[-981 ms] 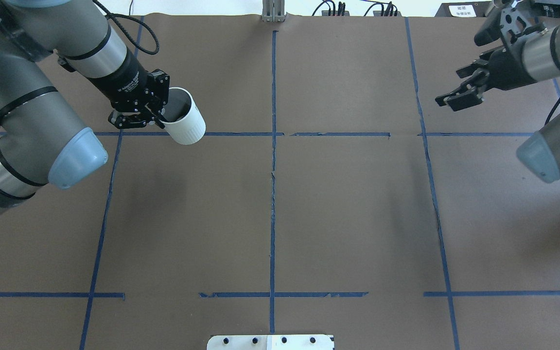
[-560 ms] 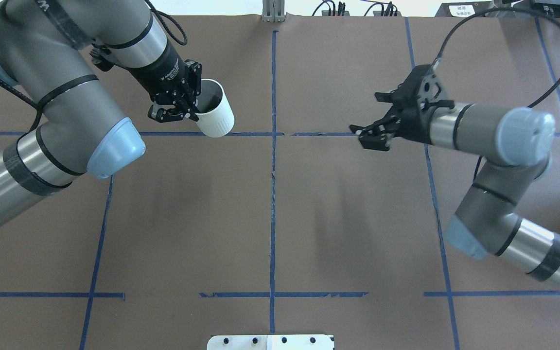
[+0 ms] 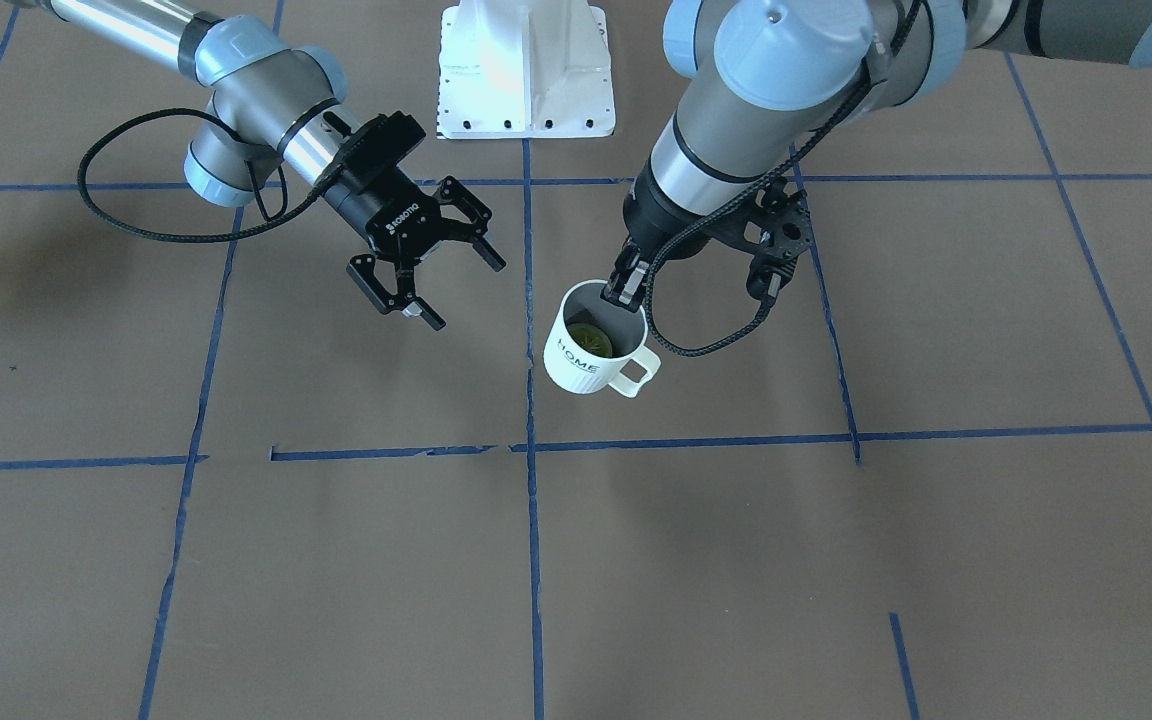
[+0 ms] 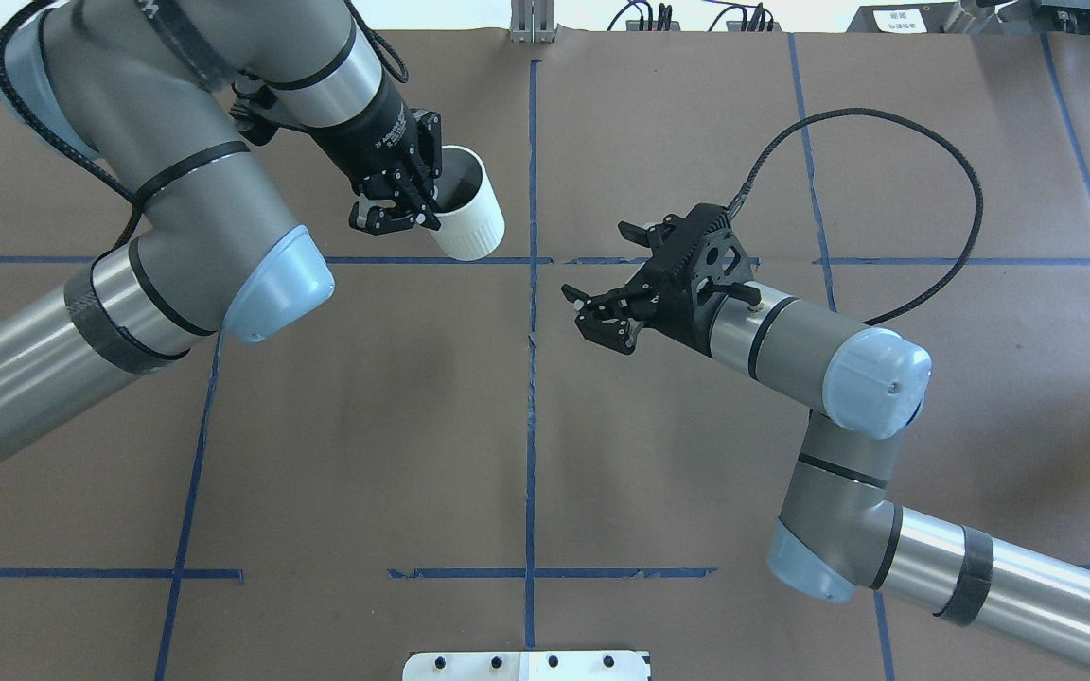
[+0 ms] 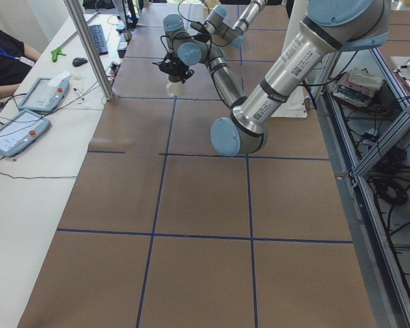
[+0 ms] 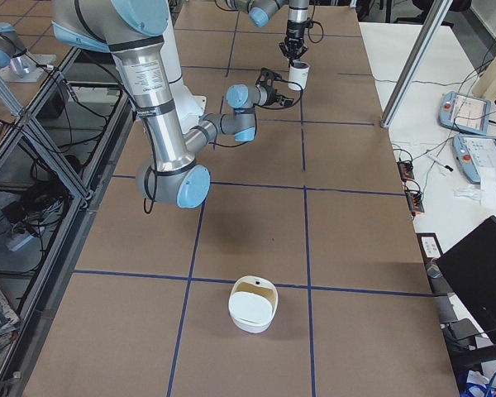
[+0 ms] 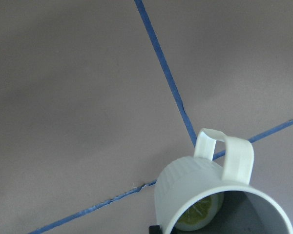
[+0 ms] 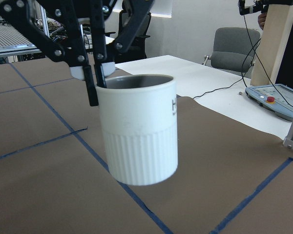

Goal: Left arm hands cup to right arm to dump lemon

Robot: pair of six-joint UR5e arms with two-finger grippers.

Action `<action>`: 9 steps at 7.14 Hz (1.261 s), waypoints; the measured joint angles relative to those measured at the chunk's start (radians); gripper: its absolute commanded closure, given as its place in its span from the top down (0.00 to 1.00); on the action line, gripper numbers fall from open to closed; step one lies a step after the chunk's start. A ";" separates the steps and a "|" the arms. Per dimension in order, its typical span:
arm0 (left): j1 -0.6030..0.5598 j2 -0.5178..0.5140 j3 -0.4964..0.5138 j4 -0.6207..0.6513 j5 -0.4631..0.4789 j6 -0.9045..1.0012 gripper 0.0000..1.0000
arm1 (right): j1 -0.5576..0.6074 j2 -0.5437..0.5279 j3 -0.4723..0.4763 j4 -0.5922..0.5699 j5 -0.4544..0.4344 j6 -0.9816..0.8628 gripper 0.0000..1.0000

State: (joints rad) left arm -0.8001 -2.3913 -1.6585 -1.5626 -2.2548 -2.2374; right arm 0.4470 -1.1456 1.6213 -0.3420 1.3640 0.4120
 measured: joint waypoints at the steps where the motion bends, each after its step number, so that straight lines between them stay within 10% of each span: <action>1: 0.018 -0.003 -0.002 -0.027 -0.001 -0.002 0.00 | -0.009 0.009 -0.001 -0.001 -0.006 -0.002 0.99; 9: 0.079 -0.015 -0.021 -0.102 -0.003 -0.036 0.00 | -0.014 0.022 -0.001 -0.002 -0.011 -0.004 0.99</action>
State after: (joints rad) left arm -0.7216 -2.4068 -1.6790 -1.6644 -2.2580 -2.2733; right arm 0.4326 -1.1231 1.6199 -0.3437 1.3530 0.4080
